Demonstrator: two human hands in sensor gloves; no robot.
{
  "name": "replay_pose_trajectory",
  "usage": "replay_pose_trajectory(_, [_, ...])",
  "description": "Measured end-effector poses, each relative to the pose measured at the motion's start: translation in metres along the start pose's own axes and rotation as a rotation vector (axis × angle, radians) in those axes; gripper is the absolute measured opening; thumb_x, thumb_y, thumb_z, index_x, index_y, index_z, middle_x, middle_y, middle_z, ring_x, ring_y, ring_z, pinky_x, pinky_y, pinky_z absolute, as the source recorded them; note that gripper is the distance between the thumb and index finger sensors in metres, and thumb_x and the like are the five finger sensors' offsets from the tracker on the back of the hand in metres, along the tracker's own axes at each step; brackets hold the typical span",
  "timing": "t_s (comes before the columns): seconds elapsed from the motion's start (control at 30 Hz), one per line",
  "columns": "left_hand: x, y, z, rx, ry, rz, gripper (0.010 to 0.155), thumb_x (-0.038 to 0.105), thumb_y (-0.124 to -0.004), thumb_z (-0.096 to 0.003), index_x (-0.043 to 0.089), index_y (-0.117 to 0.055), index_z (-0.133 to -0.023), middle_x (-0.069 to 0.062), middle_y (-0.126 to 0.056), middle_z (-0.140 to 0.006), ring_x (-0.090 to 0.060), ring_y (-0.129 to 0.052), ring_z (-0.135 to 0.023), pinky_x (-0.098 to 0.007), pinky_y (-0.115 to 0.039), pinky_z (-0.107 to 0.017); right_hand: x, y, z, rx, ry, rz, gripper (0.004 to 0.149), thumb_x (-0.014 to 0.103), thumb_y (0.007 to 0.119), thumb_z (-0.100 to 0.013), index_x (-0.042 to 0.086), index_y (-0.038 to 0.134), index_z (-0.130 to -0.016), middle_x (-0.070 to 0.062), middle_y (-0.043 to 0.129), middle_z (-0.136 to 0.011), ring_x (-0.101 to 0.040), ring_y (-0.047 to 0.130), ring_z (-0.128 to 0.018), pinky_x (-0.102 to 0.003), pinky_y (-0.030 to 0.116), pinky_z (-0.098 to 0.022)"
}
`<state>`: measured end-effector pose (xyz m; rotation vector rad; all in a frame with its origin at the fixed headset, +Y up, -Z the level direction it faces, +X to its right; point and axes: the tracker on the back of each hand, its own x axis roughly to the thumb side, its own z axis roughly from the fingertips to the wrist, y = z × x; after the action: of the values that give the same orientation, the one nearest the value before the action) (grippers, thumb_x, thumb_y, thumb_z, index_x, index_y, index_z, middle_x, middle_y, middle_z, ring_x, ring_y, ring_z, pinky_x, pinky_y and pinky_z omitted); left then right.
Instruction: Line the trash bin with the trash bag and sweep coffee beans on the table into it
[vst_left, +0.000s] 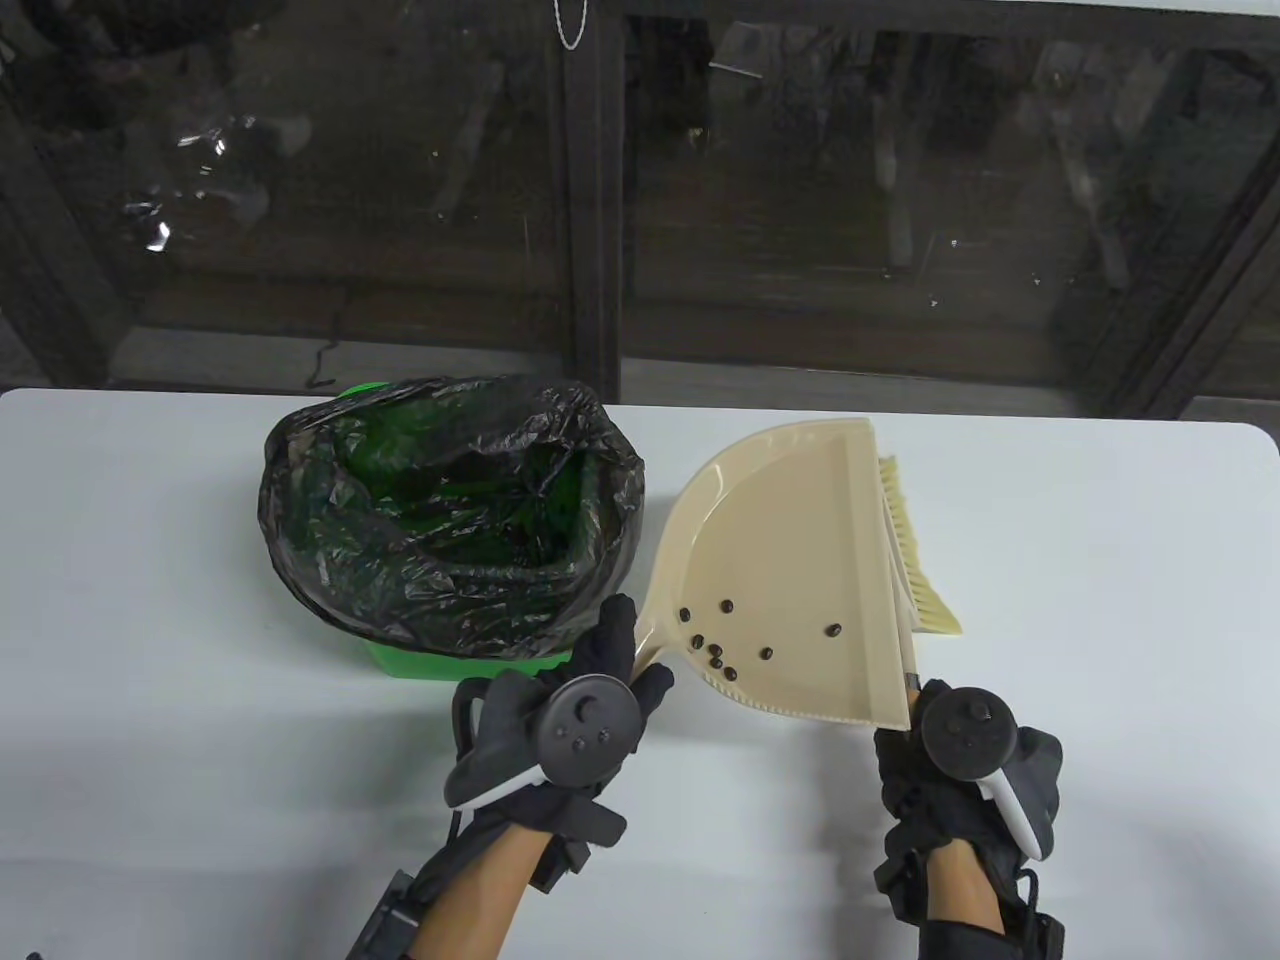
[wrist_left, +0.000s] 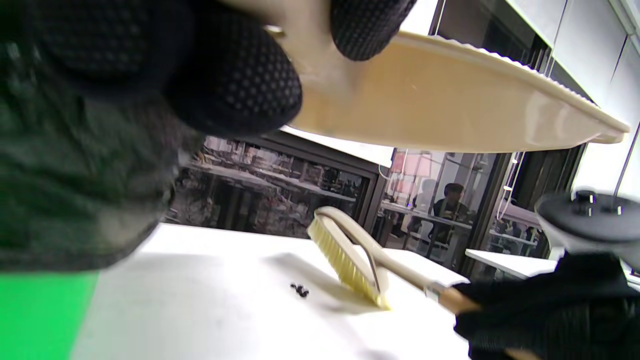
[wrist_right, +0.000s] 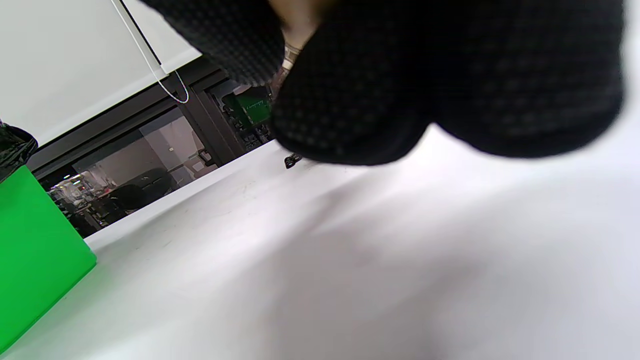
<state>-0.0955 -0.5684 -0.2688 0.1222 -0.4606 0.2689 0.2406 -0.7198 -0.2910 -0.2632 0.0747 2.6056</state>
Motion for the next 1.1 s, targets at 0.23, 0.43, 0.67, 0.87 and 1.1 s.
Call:
replay_pose_trajectory(0.23, [-0.034,0.061,0.007,0.096,0.116,-0.020,0.066,0.030,-0.060,-0.0743,-0.019,-0.041,-0.114,-0.027,-0.078,-0.094,-0.030,-0.101,-0.041,-0.047,-0.085,-0.034,0.001,0.001,0.000,0.010,-0.004,0.010,0.069,0.030,0.074,-0.053,-0.011,0.040,-0.097,-0.013,0.092,-0.059,-0.012,0.100,-0.023,-0.034,0.090,-0.013])
replay_pose_trajectory(0.43, [-0.075,0.093,0.022,0.167,0.272,-0.070,0.066,0.030,-0.059,-0.0743,-0.019,-0.041,-0.115,-0.027,-0.078,-0.095,-0.030,-0.101,-0.041,-0.047,-0.085,-0.034,0.002,0.002,0.000,0.010,-0.004,0.012,0.069,0.030,0.074,-0.053,-0.011,0.040,-0.097,-0.013,0.092,-0.059,-0.012,0.100,-0.023,-0.034,0.090,-0.013])
replay_pose_trajectory(0.67, [-0.113,0.114,0.049,0.189,0.442,-0.207,0.066,0.030,-0.060,-0.0743,-0.019,-0.041,-0.115,-0.027,-0.078,-0.095,-0.030,-0.101,-0.042,-0.047,-0.085,-0.035,0.004,0.005,-0.001,0.021,-0.004,0.032,0.069,0.030,0.074,-0.053,-0.011,0.040,-0.097,-0.013,0.092,-0.059,-0.012,0.100,-0.023,-0.034,0.090,-0.013])
replay_pose_trajectory(0.87, [-0.136,0.119,0.064,0.195,0.546,-0.353,0.066,0.030,-0.060,-0.0742,-0.019,-0.040,-0.115,-0.027,-0.077,-0.095,-0.031,-0.101,-0.042,-0.048,-0.084,-0.035,0.005,0.006,-0.001,0.026,-0.002,0.042,0.069,0.030,0.074,-0.053,-0.011,0.040,-0.097,-0.013,0.092,-0.059,-0.012,0.100,-0.023,-0.034,0.090,-0.013])
replay_pose_trajectory(1.1, [-0.147,0.119,0.069,0.190,0.566,-0.554,0.066,0.030,-0.060,-0.0738,-0.019,-0.040,-0.115,-0.027,-0.077,-0.095,-0.031,-0.101,-0.042,-0.048,-0.084,-0.035,0.006,0.006,0.000,0.034,0.002,0.051,0.069,0.030,0.074,-0.053,-0.011,0.040,-0.097,-0.012,0.092,-0.060,-0.011,0.099,-0.023,-0.034,0.090,-0.014])
